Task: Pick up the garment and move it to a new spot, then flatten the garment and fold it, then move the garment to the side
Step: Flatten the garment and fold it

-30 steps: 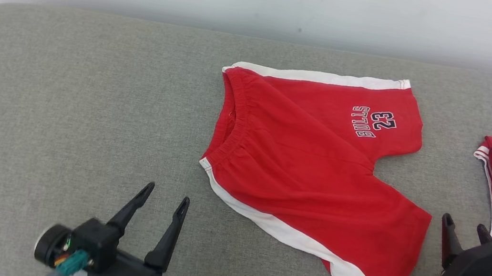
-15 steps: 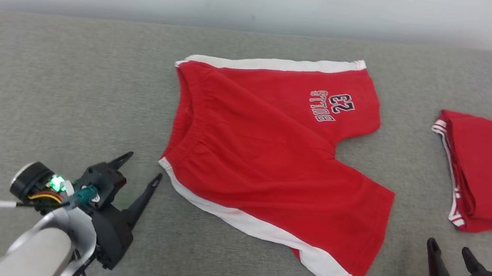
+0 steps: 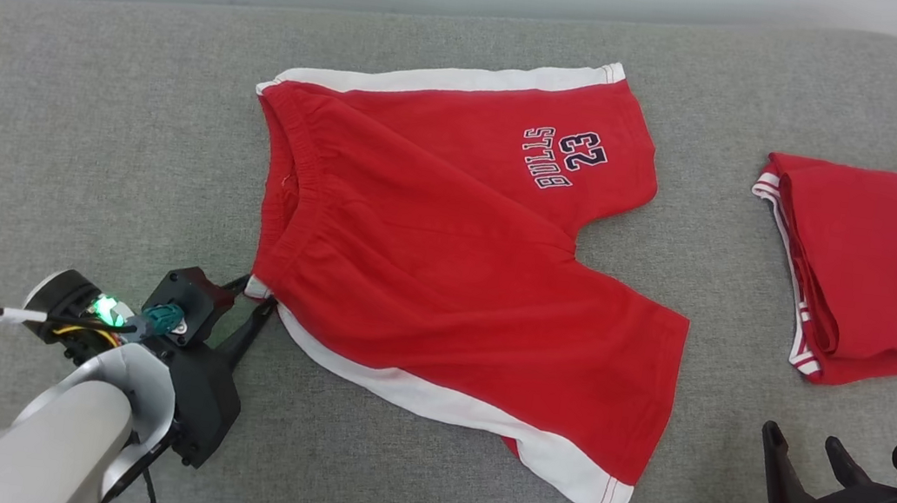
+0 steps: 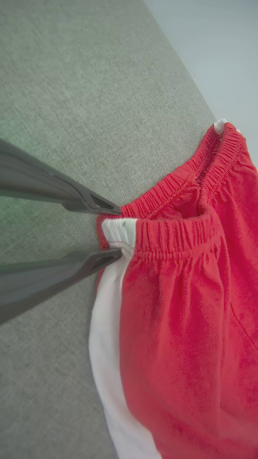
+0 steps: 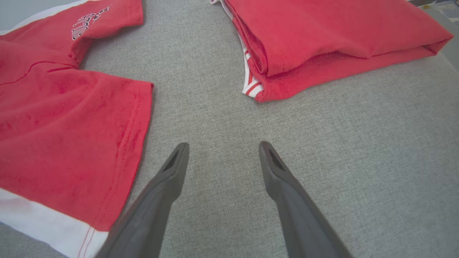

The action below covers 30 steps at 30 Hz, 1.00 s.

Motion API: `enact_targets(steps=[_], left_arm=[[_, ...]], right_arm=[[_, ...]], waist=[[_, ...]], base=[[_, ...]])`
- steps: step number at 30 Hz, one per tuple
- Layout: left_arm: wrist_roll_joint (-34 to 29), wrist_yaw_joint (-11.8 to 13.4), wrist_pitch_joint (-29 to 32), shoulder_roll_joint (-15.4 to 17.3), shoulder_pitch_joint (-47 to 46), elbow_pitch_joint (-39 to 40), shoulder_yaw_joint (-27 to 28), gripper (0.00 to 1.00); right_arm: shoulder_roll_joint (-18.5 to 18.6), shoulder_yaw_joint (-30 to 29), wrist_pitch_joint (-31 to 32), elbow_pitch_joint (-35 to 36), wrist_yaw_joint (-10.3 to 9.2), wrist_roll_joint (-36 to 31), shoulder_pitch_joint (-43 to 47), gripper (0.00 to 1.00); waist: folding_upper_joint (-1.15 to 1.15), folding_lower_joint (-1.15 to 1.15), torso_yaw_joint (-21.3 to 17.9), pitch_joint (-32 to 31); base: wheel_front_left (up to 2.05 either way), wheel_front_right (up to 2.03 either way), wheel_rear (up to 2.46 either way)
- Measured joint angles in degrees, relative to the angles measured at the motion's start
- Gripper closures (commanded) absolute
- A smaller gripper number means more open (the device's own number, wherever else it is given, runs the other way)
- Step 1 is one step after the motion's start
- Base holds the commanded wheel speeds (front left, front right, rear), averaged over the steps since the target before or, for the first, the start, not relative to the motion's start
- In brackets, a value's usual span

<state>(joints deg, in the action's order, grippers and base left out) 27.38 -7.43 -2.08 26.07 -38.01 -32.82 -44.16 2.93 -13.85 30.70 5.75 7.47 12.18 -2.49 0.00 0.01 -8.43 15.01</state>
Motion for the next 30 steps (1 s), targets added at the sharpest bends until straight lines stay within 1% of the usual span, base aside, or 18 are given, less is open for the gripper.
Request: enact_targets(steps=[2,5,7,8,9,10,12,13,14,15,16,19,22,24,27,29,30], left_arm=[[1.24,-0.08,-0.43,0.69,-0.53,0.18,-1.48,0.68],[2.74,-0.09,-0.98,1.43,-2.08,0.13,-3.24,0.71],[3.44,-0.10,-1.38,1.48,-3.00,-0.03,-3.97,0.68],[3.65,-0.10,-1.46,1.52,-3.41,-0.18,-4.17,0.63],[3.81,-0.10,-1.75,1.60,-3.73,-0.27,-4.36,0.61],[4.08,-0.10,-1.87,1.76,-4.03,-0.35,-4.75,0.60],[4.38,-0.10,-2.11,2.20,-4.38,-0.27,-5.53,0.62],[4.46,-0.10,-2.21,2.41,-4.37,-0.21,-5.99,0.64],[4.71,-0.10,-2.34,2.63,-4.32,-0.07,-6.36,0.70],[5.06,-0.10,-2.42,2.77,-4.26,0.24,-6.76,0.95],[5.52,-0.10,-2.61,2.83,-4.14,0.64,-7.12,1.00],[7.01,-0.10,-2.97,3.18,-3.28,1.80,-7.84,1.00],[8.46,-0.10,-3.50,3.61,-2.05,3.15,-7.75,1.00],[9.78,-0.10,-3.86,4.14,-0.68,4.30,-7.35,1.00],[11.50,0.11,-3.97,5.11,1.57,6.57,-6.82,1.00],[12.51,0.62,-3.97,5.80,2.97,8.16,-6.15,1.00],[12.51,0.62,-3.97,5.80,2.97,8.16,-6.15,1.00]], right_arm=[[0.01,-0.01,-0.08,-0.14,0.00,0.00,-0.09,0.00],[0.00,0.21,-0.13,-0.34,0.00,0.00,-0.31,0.00],[0.00,0.25,-0.10,-0.49,0.00,0.01,-0.77,0.00],[0.00,0.26,-0.01,-0.53,0.00,0.02,-0.97,0.00],[-0.01,0.24,0.05,-0.58,0.00,0.02,-1.08,0.00],[0.00,0.22,0.15,-0.63,0.00,0.02,-1.16,0.00],[0.00,0.05,0.52,-0.66,0.00,0.01,-1.24,0.00],[0.00,-0.05,0.54,-0.65,0.00,0.00,-1.24,0.00],[0.00,-0.13,0.55,-0.60,0.00,-0.02,-1.22,0.00],[0.00,-0.16,0.56,-0.51,0.00,-0.02,-1.13,0.00],[0.00,-0.16,0.58,-0.40,0.00,-0.01,-1.02,0.00],[0.01,0.41,1.36,0.34,0.00,1.57,-0.19,0.00],[-0.03,3.88,4.21,3.47,0.00,4.56,1.96,0.00],[-0.05,5.90,6.83,7.31,0.00,4.56,3.67,0.00],[0.80,8.96,12.79,12.82,0.00,4.30,7.25,0.00],[1.89,9.66,16.41,15.78,0.00,4.35,9.81,0.00],[1.89,9.66,16.41,15.78,0.00,4.35,9.81,0.00]], waist=[[0.00,0.00,0.08,0.07],[0.00,0.00,0.24,0.10],[0.00,0.00,0.33,0.05],[0.00,0.00,0.36,0.01],[0.00,0.00,0.41,-0.04],[0.00,0.00,0.47,-0.10],[0.00,0.00,0.59,-0.26],[0.00,0.00,0.66,-0.35],[0.00,-0.01,0.74,-0.45],[0.00,0.00,0.84,-0.56],[0.00,0.00,0.94,-0.66],[0.00,-0.01,1.37,-0.96],[0.00,-0.01,1.96,-1.27],[0.00,-0.01,2.38,-1.46],[0.00,-0.01,3.06,-1.63],[0.00,-0.02,3.53,-1.72],[0.00,-0.02,3.53,-1.72]], base=[[0.00,0.00,0.00],[0.00,0.00,0.00],[0.00,0.00,0.00],[0.00,0.00,0.00],[0.00,0.00,0.00],[0.00,0.00,0.00],[0.00,0.00,0.00],[0.00,0.00,0.00],[0.00,0.00,0.00],[0.00,0.00,0.00],[0.00,0.00,0.00],[0.00,0.00,0.00],[0.00,0.00,0.00],[0.00,0.00,0.00],[0.00,0.00,0.00],[0.00,0.00,0.00],[0.00,0.00,0.00]])
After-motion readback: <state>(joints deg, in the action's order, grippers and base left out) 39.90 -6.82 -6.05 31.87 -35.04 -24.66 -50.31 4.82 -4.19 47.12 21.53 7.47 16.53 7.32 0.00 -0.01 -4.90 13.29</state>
